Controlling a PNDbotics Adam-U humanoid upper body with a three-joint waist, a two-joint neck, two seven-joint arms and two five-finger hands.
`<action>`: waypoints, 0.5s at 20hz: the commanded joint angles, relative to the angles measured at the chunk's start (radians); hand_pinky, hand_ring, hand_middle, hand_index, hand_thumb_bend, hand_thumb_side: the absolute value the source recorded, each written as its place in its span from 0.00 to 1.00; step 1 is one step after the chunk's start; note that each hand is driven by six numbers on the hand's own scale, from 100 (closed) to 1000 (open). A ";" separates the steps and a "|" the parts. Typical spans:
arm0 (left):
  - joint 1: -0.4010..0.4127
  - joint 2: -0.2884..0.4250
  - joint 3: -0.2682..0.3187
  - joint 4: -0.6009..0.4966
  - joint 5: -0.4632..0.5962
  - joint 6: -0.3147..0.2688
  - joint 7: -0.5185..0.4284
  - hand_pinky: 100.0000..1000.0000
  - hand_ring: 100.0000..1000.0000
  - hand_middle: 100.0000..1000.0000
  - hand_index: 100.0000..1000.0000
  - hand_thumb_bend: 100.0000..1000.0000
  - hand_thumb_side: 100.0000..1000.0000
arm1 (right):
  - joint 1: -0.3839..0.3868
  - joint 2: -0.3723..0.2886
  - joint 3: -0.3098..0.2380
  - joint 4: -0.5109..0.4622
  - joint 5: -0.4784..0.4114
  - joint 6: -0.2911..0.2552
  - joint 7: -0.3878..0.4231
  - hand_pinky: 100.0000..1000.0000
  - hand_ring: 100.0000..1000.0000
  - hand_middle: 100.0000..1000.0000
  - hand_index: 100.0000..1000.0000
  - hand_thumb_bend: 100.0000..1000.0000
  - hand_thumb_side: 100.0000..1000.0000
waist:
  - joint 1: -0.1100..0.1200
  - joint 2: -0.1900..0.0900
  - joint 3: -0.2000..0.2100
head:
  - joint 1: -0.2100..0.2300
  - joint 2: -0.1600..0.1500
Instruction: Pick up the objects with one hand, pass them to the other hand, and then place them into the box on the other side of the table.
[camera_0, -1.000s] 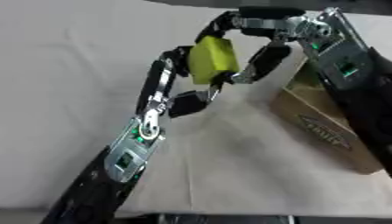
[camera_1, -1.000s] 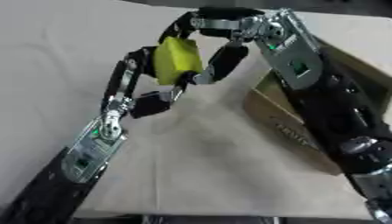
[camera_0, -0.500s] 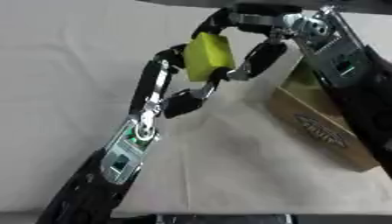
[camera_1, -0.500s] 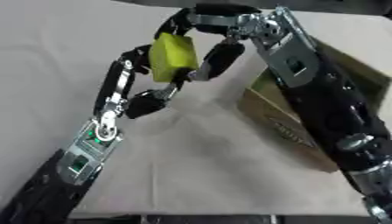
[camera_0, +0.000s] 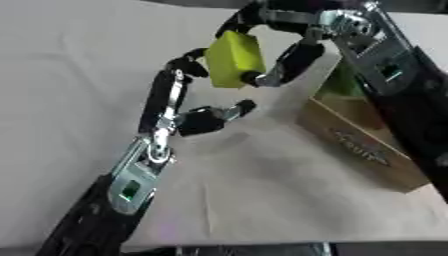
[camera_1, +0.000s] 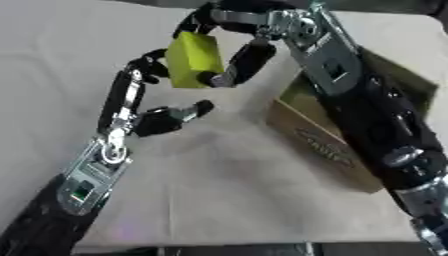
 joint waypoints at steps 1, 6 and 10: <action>-0.009 0.009 0.007 -0.021 -0.020 -0.003 -0.015 0.66 0.66 0.51 0.86 0.72 0.32 | -0.013 -0.030 -0.017 -0.015 -0.003 0.004 -0.007 0.89 0.57 0.31 0.44 0.00 0.00 | 0.015 -0.008 -0.002 | -0.006 0.005; -0.003 0.011 0.008 -0.024 -0.014 -0.021 -0.039 0.65 0.66 0.50 0.85 0.52 0.01 | -0.011 -0.038 -0.026 -0.015 -0.007 0.012 -0.015 0.88 0.56 0.31 0.43 0.00 0.00 | 0.015 -0.007 -0.003 | -0.007 0.005; 0.011 0.029 0.020 -0.026 0.008 -0.022 -0.027 0.65 0.65 0.48 0.83 0.52 0.08 | -0.008 -0.071 -0.037 -0.025 -0.023 0.018 -0.034 0.88 0.56 0.31 0.43 0.00 0.00 | 0.015 -0.012 -0.007 | -0.009 0.005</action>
